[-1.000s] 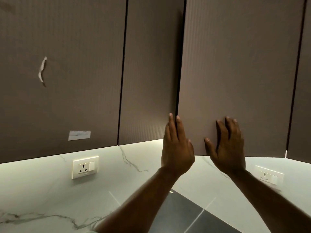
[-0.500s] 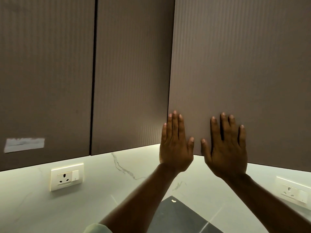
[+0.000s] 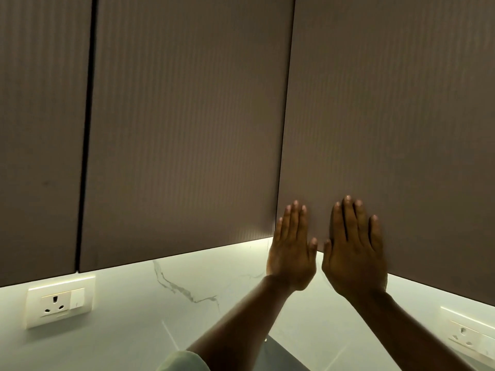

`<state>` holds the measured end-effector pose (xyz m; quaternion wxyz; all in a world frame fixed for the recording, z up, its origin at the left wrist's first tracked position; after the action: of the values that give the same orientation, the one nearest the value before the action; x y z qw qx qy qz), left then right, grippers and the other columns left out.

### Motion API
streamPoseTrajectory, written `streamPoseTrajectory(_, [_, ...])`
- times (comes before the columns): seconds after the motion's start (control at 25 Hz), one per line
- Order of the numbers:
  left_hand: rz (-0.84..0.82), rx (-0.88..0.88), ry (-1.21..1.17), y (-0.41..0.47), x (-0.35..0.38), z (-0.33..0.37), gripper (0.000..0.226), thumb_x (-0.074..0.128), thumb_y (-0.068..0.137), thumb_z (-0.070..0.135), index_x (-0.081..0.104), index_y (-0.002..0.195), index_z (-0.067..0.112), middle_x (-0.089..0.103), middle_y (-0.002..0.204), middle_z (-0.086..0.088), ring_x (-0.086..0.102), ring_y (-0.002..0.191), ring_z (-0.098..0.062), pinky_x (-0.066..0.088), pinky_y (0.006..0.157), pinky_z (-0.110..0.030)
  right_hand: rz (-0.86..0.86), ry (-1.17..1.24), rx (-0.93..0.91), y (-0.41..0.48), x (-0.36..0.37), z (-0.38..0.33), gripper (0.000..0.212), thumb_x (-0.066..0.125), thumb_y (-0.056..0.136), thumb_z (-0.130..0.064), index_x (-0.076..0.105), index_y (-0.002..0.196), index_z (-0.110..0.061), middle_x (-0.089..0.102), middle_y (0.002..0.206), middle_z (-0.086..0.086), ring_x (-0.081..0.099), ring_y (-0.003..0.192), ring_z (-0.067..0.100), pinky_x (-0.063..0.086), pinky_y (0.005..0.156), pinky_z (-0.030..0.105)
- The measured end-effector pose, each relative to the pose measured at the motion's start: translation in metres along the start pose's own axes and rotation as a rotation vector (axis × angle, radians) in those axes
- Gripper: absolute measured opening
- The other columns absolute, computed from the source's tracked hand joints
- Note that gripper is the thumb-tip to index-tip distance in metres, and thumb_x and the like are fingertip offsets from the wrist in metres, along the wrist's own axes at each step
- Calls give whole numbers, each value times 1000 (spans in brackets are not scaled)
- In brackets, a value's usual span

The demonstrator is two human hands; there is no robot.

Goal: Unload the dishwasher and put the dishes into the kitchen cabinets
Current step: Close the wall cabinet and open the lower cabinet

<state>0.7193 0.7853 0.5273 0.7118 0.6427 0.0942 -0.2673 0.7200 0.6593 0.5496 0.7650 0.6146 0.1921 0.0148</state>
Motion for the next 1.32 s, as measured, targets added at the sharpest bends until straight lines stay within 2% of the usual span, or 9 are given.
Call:
streamPoseTrajectory(0.16, [-61, -10, -177, 12, 38, -9, 59, 24, 104, 29, -3, 155, 17, -15, 161, 7, -16, 147, -5, 10, 122, -35, -45, -88, -63, -6, 23, 17, 64, 34, 94, -19, 19, 152, 2, 10, 161, 20, 5, 150, 35, 8, 120, 54])
streamPoseTrajectory(0.28, [-37, -18, -213, 12, 50, -12, 59, 14, 102, 39, -7, 154, 19, -18, 160, 9, -17, 147, -5, 5, 122, -30, -74, -129, -67, -6, 27, 13, 65, 26, 92, -18, 15, 152, 4, 7, 161, 22, 2, 150, 38, 5, 120, 56])
streamPoseTrajectory(0.48, [-74, 6, -206, 14, 53, -18, 61, 29, 104, 28, -9, 152, 24, -20, 160, 10, -19, 146, -3, 3, 120, -25, -101, -147, -62, -6, 30, 14, 66, 28, 92, -19, 13, 152, 3, 6, 161, 22, 1, 149, 39, 2, 120, 56])
streamPoseTrajectory(0.68, [-100, -9, -92, 5, 39, -23, 72, 35, 100, 36, -12, 153, 19, -16, 162, 1, -15, 148, -12, 3, 121, -30, -153, -98, -75, -5, 25, 17, 65, 33, 96, -25, 17, 153, 0, 7, 162, 19, 3, 150, 35, 6, 120, 53])
streamPoseTrajectory(0.8, [-135, -23, -91, -17, 25, -26, 74, 35, 100, 37, -12, 154, 18, -17, 161, 1, -18, 148, -12, 1, 122, -33, -203, -34, -85, -20, 17, 19, 71, 49, 90, -23, 22, 152, -1, 12, 162, 17, 7, 150, 33, 12, 121, 50])
streamPoseTrajectory(0.88, [-171, -7, -86, -36, 18, -25, 74, 35, 99, 38, -11, 154, 18, -17, 161, 1, -18, 148, -13, 2, 122, -35, -254, 22, -9, -41, 9, 18, 78, 58, 85, -21, 23, 152, 1, 14, 161, 19, 8, 150, 33, 13, 121, 49])
streamPoseTrajectory(1.0, [-219, -1, -97, -69, 13, -16, 75, 35, 98, 38, -10, 154, 19, -17, 161, 1, -18, 148, -14, 3, 122, -36, -339, 66, 107, -80, -4, 11, 83, 57, 84, -20, 16, 153, 2, 8, 161, 20, 2, 150, 33, 10, 122, 46])
streamPoseTrajectory(1.32, [-410, -106, -153, -179, 6, 11, 81, 36, 100, 41, -23, 151, 17, -33, 156, 1, -30, 143, -13, -5, 121, -35, -509, 47, 149, -181, -58, 13, 91, 58, 85, -21, 3, 154, 1, -7, 162, 17, -11, 150, 31, 6, 123, 46])
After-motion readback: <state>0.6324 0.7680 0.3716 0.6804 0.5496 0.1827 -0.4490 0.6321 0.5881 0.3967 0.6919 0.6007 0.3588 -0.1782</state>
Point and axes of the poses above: each hand's wrist, its own y-axis towards the middle knuckle, its own x-axis out of the palm, z = x × y, the point moved 5 cm from there along y, towards the middle knuckle
